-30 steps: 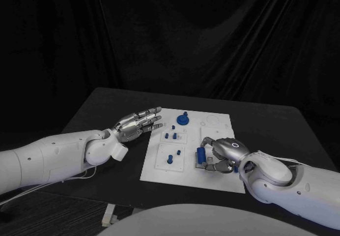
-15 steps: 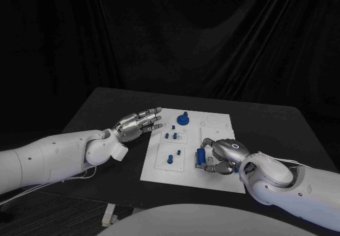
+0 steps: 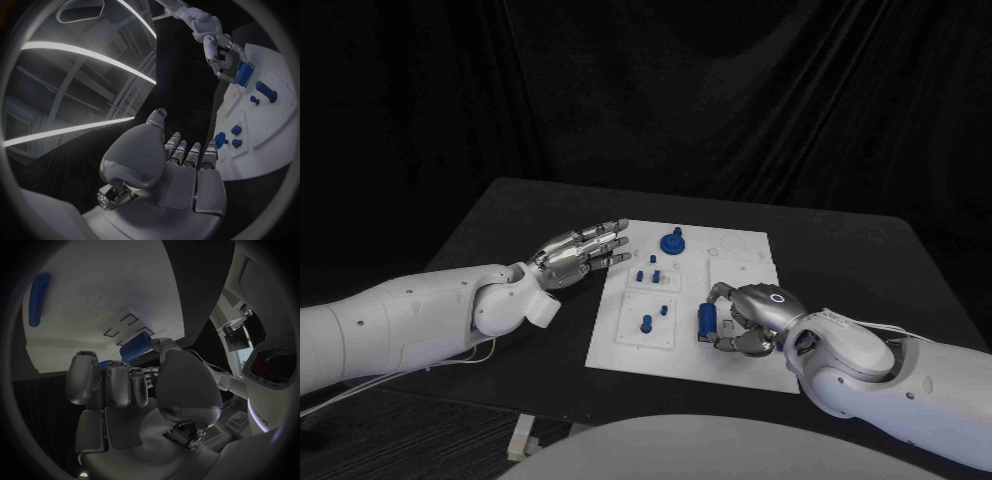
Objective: Assemble the parts on the task board
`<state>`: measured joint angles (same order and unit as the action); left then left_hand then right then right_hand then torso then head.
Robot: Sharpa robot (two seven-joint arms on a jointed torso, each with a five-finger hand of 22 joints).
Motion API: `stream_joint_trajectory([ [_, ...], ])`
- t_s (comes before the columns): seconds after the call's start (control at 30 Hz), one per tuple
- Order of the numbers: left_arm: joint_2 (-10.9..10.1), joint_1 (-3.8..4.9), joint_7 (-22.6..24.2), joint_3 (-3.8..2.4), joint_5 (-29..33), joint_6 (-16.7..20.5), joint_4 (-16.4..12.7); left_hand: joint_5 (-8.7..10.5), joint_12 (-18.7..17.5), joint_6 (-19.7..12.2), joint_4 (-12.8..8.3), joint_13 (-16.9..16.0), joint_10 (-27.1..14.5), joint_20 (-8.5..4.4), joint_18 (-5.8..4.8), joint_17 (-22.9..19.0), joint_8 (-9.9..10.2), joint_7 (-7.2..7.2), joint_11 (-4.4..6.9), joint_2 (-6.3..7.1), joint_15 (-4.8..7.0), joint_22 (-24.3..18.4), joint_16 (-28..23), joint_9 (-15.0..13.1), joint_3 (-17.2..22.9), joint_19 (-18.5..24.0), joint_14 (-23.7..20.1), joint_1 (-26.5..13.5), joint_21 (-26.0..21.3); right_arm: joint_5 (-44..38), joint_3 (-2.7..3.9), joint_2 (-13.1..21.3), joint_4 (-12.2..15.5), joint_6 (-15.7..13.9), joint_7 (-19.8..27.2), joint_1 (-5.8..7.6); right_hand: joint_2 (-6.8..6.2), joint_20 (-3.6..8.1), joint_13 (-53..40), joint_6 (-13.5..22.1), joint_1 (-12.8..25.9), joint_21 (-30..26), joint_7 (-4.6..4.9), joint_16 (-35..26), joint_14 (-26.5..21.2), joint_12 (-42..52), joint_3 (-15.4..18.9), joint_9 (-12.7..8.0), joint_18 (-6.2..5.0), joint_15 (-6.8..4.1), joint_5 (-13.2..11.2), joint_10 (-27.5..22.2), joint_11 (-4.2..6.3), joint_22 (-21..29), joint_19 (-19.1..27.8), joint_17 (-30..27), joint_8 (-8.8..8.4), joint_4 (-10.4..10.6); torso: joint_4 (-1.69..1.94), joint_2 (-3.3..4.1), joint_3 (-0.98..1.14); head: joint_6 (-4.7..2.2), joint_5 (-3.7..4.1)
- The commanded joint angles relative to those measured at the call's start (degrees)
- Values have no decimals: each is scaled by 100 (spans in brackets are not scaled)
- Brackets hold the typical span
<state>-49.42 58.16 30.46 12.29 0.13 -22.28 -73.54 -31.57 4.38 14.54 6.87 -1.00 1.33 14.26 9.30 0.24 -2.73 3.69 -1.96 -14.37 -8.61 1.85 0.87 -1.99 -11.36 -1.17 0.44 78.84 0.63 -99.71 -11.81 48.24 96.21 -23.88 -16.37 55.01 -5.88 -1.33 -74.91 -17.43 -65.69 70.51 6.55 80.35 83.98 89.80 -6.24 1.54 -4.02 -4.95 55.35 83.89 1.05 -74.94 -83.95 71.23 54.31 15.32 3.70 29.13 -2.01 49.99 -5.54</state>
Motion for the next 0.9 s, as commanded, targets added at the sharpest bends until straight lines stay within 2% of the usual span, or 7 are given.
stream_joint_trajectory([
  [0.03, 10, -10, 42, -6, 38, -90, -3, -23, 23, 7, -31, 0, -23, 36, 58, 9, -17, 22, -19, -43, -40, 6, 21, -7, 5, 8, -17, 4, 17, 18, -12, -6, -3, 265, -300, -25, 42, 12, -1509, -246, 49, -69, -186, -49, 264, 20, -168, 1420, -5, -1, -51, 611, 12, -966, -82, -51, 36, 131, 1, 0, -1, 1, -5],
  [0.33, 8, -15, 30, -6, 38, -93, 1, -20, 22, 6, -30, 0, -24, 38, 58, 9, -17, 23, -22, -46, -43, 7, 20, -7, 5, 7, -16, 0, 18, 19, -12, -25, -31, 367, -445, -34, 44, 0, -1509, -238, 43, -176, -165, -108, 244, 20, -209, 1366, -25, 13, -218, 611, -5, -936, -49, -140, -10, 117, 2, 1, -1, 1, 5],
  [0.67, 20, -20, 8, -6, 38, -105, 15, -17, 23, 8, -28, 0, -24, 41, 57, 10, -18, 25, -24, -48, -47, 9, 23, -7, 5, 5, -16, -4, 19, 19, -12, 4, 12, 384, -467, -73, 66, -5, -1509, -296, 68, -190, -159, -127, 239, 20, -226, 1350, -28, 18, -246, 611, -11, -932, -45, -167, -6, 125, -1, 0, 0, 1, 2],
  [0.9, 18, -23, 2, -6, 38, -101, 24, -17, 23, 8, -28, 0, -24, 41, 57, 10, -18, 25, -24, -48, -47, 9, 23, -7, 5, 5, -16, -4, 19, 19, -12, 52, 53, 280, -455, -89, 65, -7, -1509, -324, 55, -196, -160, -127, 240, 20, -240, 1343, -29, 19, -230, 611, -11, -931, -43, -165, -8, 114, -1, 1, 0, 1, 5],
])
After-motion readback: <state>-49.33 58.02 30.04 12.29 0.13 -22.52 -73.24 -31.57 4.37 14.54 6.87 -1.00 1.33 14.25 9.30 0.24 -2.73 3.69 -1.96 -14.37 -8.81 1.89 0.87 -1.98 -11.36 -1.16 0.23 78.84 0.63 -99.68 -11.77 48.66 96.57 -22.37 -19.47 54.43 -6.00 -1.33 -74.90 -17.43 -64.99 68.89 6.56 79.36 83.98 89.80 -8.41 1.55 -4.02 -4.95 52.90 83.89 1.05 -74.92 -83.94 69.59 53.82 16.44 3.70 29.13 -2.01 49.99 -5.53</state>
